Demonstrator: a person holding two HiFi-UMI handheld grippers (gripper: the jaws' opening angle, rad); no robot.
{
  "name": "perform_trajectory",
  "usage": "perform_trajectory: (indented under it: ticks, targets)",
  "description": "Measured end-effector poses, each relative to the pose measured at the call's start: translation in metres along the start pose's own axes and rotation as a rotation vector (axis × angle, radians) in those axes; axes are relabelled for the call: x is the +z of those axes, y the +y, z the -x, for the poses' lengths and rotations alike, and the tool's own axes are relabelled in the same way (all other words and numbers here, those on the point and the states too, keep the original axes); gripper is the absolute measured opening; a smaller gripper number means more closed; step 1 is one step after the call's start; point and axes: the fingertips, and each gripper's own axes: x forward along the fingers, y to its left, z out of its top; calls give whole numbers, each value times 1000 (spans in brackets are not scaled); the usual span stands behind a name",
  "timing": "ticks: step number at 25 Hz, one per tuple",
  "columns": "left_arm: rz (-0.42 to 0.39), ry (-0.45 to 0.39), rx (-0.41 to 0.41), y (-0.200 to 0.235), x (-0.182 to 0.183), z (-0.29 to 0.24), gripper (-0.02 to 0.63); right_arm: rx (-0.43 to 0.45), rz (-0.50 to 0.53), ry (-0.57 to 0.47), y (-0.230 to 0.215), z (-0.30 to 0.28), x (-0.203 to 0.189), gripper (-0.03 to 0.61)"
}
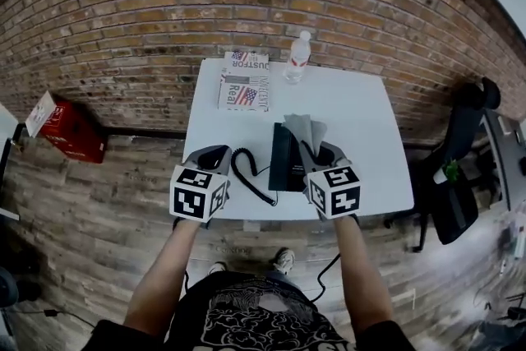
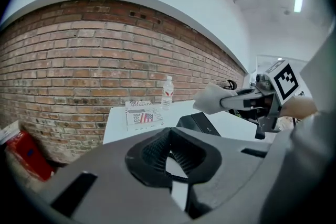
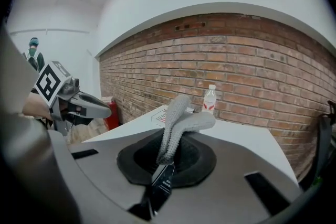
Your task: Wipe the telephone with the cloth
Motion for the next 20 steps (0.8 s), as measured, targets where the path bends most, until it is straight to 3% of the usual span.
perform_trajectory:
  ticks: [11, 20]
  targets:
    - [55, 16, 119, 2, -4, -12, 6, 127, 67, 42, -19, -59, -2, 11]
    - [46, 36, 148, -2, -13, -4, 6, 181, 95, 120, -9, -88, -26, 11]
